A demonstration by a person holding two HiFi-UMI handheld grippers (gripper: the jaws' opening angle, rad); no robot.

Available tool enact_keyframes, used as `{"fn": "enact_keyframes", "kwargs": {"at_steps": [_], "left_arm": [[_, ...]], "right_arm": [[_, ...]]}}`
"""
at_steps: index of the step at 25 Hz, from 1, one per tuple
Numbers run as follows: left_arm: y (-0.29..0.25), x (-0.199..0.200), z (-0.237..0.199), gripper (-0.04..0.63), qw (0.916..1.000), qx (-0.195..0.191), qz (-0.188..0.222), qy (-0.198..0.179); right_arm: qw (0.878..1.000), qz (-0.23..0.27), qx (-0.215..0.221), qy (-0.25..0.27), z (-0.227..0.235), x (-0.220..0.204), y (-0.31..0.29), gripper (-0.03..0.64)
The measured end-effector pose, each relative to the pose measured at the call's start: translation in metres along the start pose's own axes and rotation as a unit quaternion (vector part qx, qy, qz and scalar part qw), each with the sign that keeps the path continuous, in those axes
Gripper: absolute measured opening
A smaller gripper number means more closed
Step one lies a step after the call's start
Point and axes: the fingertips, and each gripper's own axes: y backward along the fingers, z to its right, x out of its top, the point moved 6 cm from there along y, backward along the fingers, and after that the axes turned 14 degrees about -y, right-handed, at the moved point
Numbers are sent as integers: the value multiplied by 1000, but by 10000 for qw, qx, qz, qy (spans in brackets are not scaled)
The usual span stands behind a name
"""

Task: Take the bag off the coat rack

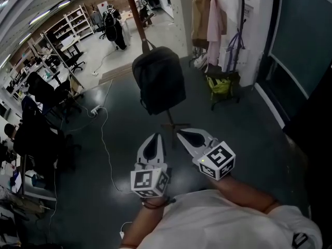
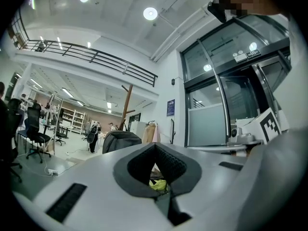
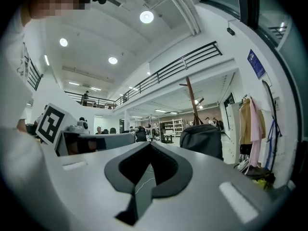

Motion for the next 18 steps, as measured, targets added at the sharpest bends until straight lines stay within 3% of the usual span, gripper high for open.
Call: {"fn": "enact_keyframes", "kwargs": {"at_steps": [9, 18], "left_arm": [[-42, -26, 0, 6, 9995, 32, -310, 106], [-91, -39, -23, 6, 9993, -91, -357, 111]], "right_arm": [[9992, -146, 148, -337, 45, -13, -19, 3], [9995, -147, 8, -286, 78, -5, -53, 3]]}}
